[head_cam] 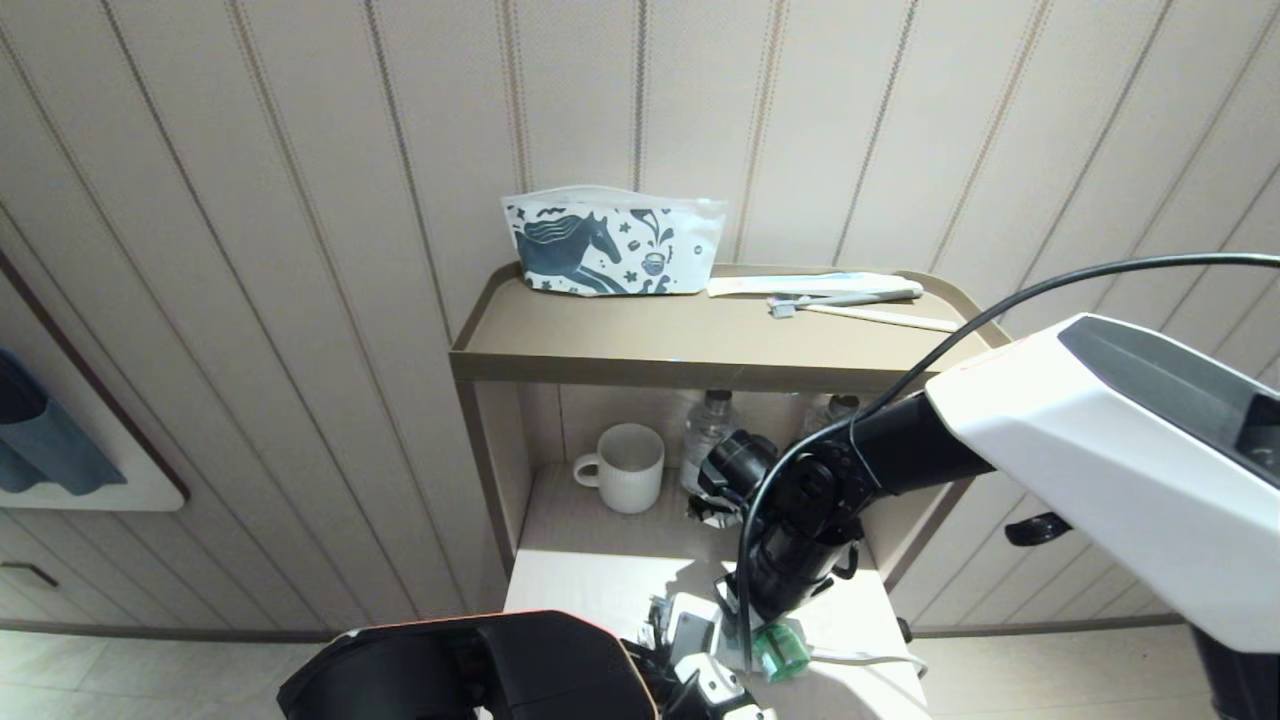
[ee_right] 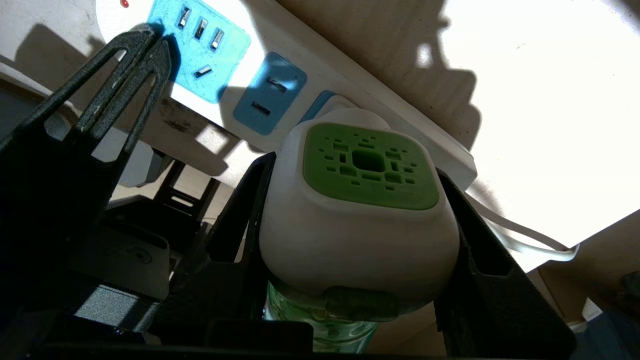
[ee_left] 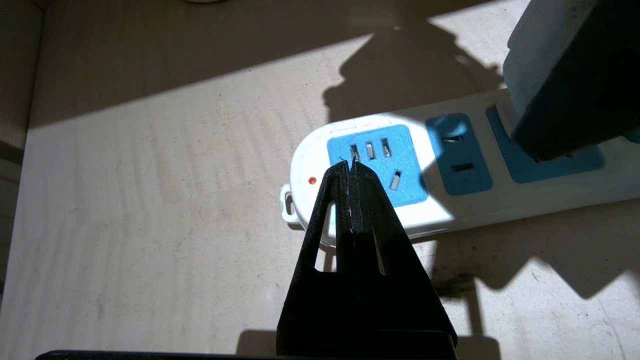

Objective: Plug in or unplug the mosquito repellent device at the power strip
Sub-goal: Hold the socket with your left hand and unplug it with your right hand

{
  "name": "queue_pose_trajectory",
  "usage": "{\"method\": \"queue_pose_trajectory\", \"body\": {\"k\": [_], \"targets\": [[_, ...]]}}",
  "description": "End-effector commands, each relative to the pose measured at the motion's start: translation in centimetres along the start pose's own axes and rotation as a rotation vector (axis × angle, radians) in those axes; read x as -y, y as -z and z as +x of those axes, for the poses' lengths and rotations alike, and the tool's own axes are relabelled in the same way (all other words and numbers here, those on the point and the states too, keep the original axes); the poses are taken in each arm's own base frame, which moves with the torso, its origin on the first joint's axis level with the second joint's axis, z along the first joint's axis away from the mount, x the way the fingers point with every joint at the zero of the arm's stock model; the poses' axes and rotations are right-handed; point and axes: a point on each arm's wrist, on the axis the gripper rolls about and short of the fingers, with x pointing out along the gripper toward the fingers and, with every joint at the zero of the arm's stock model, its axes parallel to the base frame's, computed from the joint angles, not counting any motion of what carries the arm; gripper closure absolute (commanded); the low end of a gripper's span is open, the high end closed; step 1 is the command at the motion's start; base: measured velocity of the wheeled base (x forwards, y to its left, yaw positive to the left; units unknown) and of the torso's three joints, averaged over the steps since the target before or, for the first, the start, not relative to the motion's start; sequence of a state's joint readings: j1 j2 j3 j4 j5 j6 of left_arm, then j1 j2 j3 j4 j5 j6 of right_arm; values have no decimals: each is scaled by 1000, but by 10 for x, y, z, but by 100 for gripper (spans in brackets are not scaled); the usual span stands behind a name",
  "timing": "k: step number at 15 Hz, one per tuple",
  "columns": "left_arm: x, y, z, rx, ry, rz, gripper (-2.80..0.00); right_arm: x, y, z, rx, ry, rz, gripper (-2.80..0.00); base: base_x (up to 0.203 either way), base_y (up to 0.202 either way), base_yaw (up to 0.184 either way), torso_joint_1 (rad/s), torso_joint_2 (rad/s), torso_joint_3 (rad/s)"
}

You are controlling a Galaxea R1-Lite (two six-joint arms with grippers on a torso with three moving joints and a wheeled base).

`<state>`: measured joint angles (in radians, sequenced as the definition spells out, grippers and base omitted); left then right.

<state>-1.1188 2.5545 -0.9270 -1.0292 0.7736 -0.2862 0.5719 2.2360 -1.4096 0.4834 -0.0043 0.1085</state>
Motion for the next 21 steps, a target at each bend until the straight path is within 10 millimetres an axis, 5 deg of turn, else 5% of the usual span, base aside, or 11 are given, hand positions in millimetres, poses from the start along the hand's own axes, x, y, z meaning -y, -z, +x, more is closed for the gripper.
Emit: {"method": "queue_pose_trajectory", "body": {"k": [1,21], "targets": [[0,-1,1,5,-5,-6,0,0,0,2,-8,1,0,0,0,0,0,0,0,0],[1,2,0,-10,26,30,0,-7,-2,-16,42,0,-14,0,0,0,0,0,0,0]]}}
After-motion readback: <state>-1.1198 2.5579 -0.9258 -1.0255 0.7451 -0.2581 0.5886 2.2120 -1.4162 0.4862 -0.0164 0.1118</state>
